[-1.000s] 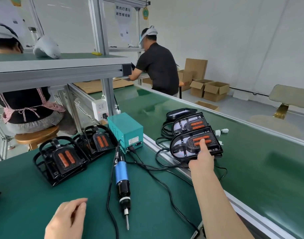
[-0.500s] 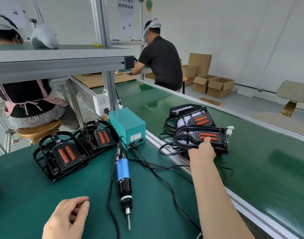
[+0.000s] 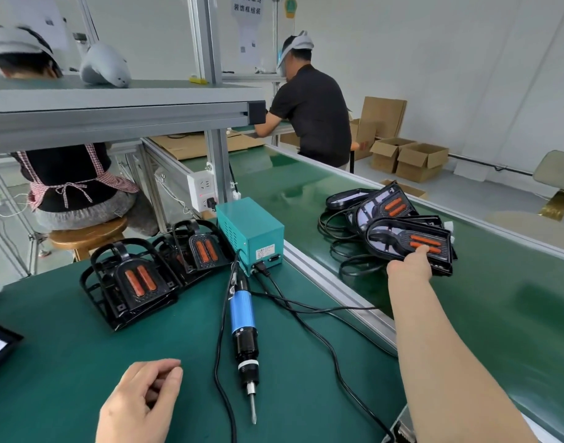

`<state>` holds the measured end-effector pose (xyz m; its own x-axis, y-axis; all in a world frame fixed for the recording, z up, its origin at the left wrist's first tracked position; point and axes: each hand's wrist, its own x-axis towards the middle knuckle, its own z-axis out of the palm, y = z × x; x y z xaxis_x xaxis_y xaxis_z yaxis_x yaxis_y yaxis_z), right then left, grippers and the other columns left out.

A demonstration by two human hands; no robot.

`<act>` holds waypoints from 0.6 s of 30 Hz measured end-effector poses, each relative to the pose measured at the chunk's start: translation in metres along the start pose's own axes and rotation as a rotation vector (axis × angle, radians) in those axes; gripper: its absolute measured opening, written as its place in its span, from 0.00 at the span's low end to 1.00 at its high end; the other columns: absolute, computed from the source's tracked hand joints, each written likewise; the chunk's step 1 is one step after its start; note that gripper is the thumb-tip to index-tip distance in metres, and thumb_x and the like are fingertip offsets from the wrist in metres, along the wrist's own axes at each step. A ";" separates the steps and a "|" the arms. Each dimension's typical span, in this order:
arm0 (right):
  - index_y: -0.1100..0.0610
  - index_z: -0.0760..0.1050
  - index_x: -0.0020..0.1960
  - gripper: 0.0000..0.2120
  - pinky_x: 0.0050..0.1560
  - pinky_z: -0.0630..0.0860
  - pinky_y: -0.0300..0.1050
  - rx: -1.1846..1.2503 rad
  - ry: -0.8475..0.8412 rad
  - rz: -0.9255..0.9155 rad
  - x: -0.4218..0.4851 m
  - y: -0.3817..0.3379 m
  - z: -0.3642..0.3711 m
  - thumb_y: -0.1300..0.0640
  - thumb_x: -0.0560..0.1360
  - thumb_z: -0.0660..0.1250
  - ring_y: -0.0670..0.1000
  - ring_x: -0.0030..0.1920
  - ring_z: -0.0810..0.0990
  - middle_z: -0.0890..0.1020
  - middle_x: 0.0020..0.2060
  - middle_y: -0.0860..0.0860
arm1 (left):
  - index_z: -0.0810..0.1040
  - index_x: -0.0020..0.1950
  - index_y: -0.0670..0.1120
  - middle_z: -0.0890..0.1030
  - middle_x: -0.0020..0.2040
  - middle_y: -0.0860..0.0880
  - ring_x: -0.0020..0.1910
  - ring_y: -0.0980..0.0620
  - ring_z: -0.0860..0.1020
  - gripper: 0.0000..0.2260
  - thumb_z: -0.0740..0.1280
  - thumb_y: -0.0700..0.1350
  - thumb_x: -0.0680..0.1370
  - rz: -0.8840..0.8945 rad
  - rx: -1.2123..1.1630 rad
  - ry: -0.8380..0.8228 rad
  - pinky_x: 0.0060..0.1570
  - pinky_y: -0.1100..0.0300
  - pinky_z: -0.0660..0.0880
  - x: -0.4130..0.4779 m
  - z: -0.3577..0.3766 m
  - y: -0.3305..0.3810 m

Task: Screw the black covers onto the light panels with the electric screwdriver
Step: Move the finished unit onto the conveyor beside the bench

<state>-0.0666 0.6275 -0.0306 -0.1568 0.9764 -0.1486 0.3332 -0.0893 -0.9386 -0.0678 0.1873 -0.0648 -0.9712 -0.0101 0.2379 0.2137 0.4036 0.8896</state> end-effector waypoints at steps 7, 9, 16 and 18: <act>0.59 0.39 0.82 0.37 0.67 0.70 0.45 -0.268 0.075 -0.012 -0.006 0.005 -0.006 0.54 0.83 0.59 0.56 0.68 0.74 0.71 0.71 0.55 | 0.83 0.39 0.53 0.79 0.43 0.62 0.39 0.62 0.75 0.13 0.75 0.35 0.72 0.080 0.049 0.012 0.40 0.79 0.67 0.005 0.000 -0.007; 0.57 0.54 0.81 0.34 0.69 0.70 0.46 -0.552 -0.009 -0.104 -0.013 -0.003 -0.004 0.53 0.80 0.64 0.55 0.69 0.73 0.72 0.71 0.53 | 0.83 0.38 0.53 0.79 0.43 0.62 0.39 0.62 0.75 0.13 0.75 0.35 0.72 0.082 0.060 0.004 0.40 0.79 0.68 0.004 -0.001 -0.005; 0.65 0.61 0.77 0.20 0.52 0.80 0.38 0.230 -0.045 0.309 -0.040 -0.041 -0.011 0.62 0.86 0.53 0.50 0.50 0.77 0.68 0.75 0.63 | 0.84 0.39 0.52 0.79 0.43 0.61 0.39 0.61 0.75 0.11 0.75 0.35 0.73 0.079 0.044 -0.018 0.40 0.78 0.68 0.003 -0.005 -0.004; 0.69 0.69 0.69 0.18 0.47 0.77 0.43 -0.068 0.032 0.189 -0.043 -0.035 -0.011 0.63 0.82 0.64 0.58 0.60 0.77 0.74 0.67 0.65 | 0.84 0.39 0.52 0.80 0.41 0.58 0.40 0.60 0.75 0.11 0.74 0.36 0.73 0.075 0.041 -0.030 0.40 0.78 0.68 0.004 -0.006 -0.005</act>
<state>-0.0618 0.5911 0.0123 -0.0566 0.9494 -0.3089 0.4165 -0.2587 -0.8716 -0.0718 0.1799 -0.0665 -0.9555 0.0491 0.2908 0.2821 0.4392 0.8529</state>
